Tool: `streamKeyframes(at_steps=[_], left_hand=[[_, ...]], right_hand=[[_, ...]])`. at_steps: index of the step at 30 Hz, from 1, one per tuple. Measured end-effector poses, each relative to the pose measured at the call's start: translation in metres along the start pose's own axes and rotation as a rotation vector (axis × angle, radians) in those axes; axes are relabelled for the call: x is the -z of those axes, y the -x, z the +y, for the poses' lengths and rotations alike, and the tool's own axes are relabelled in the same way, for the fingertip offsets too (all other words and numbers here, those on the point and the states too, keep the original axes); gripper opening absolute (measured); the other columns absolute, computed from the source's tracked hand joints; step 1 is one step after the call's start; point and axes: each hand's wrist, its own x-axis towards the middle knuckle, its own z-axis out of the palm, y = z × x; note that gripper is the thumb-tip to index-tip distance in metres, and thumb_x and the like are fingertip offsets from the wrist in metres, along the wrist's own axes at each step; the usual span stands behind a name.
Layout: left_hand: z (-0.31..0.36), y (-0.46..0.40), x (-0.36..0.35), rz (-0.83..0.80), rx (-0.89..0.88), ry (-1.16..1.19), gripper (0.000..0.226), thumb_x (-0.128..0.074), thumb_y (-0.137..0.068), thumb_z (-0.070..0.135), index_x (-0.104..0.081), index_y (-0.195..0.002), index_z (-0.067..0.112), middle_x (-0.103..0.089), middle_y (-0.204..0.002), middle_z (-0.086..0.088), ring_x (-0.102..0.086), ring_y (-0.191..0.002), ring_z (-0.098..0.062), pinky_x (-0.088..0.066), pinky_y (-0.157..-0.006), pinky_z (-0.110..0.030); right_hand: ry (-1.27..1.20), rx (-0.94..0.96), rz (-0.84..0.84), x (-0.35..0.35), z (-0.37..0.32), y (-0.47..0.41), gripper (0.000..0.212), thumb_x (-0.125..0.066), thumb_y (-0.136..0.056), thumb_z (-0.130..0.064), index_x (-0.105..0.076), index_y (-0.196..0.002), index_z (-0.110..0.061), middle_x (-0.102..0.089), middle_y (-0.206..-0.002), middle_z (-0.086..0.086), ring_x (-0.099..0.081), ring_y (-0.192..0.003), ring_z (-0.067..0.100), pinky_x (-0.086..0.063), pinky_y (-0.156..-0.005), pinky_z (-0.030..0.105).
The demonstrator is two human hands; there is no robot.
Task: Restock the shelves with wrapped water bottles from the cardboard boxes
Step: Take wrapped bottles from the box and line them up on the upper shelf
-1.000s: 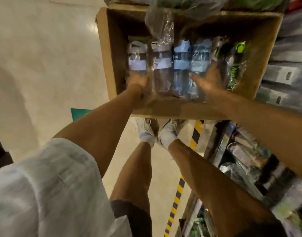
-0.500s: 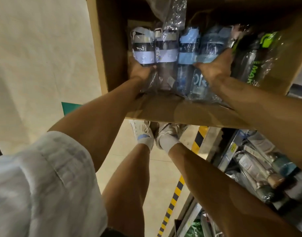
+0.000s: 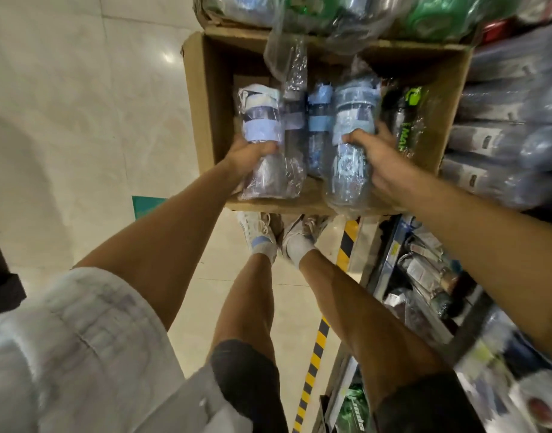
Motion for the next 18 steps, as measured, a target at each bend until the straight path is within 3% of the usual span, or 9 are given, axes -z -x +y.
streamKeyframes(at_steps=[4, 7, 9, 11, 14, 18], left_hand=[[0.026, 0.095, -0.004, -0.179, -0.066, -0.038, 0.066, -0.083, -0.077, 0.014, -0.057, -0.138, 0.01, -0.069, -0.127, -0.019, -0.071, -0.113, -0.035, -0.06, -0.094, -0.051], [0.054, 0.186, -0.011, -0.18, -0.145, -0.09, 0.083, -0.09, -0.065, 0.027, -0.056, -0.14, 0.013, -0.071, -0.125, -0.014, -0.071, -0.114, -0.033, -0.061, -0.092, -0.047], [0.075, 0.247, -0.018, -0.189, -0.219, -0.132, 0.078, -0.089, -0.067, 0.026, -0.058, -0.137, 0.01, -0.071, -0.123, -0.015, -0.071, -0.113, -0.033, -0.059, -0.095, -0.049], [0.099, 0.301, -0.023, -0.179, -0.304, -0.166, 0.069, -0.087, -0.071, 0.019, -0.061, -0.134, 0.011, -0.073, -0.121, -0.014, -0.071, -0.111, -0.033, -0.058, -0.098, -0.053], [0.138, 0.381, -0.038, -0.181, -0.414, -0.175, 0.072, -0.088, -0.072, 0.015, -0.058, -0.138, 0.014, -0.073, -0.122, -0.009, -0.071, -0.112, -0.03, -0.057, -0.099, -0.053], [0.185, 0.473, -0.06, -0.212, -0.528, -0.223, 0.08, -0.09, -0.068, 0.023, -0.054, -0.14, 0.019, -0.072, -0.125, -0.003, -0.071, -0.113, -0.021, -0.058, -0.099, -0.047]], right_hand=[[-0.207, -0.001, -0.011, 0.011, -0.026, 0.097, 0.061, -0.076, -0.087, -0.012, -0.052, -0.14, -0.027, -0.072, -0.122, 0.007, -0.073, -0.106, 0.028, -0.06, -0.091, 0.051], [-0.297, 0.055, -0.019, 0.021, -0.046, 0.186, 0.055, -0.076, -0.087, -0.007, -0.055, -0.134, -0.025, -0.073, -0.117, 0.006, -0.073, -0.099, 0.028, -0.063, -0.083, 0.047], [-0.356, 0.076, -0.023, 0.032, -0.061, 0.248, 0.054, -0.077, -0.085, -0.002, -0.058, -0.13, -0.025, -0.073, -0.112, 0.005, -0.072, -0.096, 0.029, -0.062, -0.075, 0.041], [-0.431, 0.119, -0.058, 0.044, -0.076, 0.305, 0.062, -0.081, -0.078, -0.002, -0.06, -0.132, -0.025, -0.073, -0.117, 0.008, -0.073, -0.101, 0.033, -0.061, -0.076, 0.043], [-0.486, 0.24, -0.115, 0.067, -0.106, 0.39, 0.057, -0.073, -0.085, 0.006, -0.058, -0.13, -0.026, -0.072, -0.115, 0.005, -0.072, -0.099, 0.03, -0.061, -0.075, 0.043], [-0.566, 0.426, -0.093, 0.099, -0.146, 0.486, 0.082, -0.08, -0.072, 0.003, -0.051, -0.145, -0.019, -0.071, -0.126, 0.011, -0.073, -0.107, 0.031, -0.061, -0.075, 0.039]])
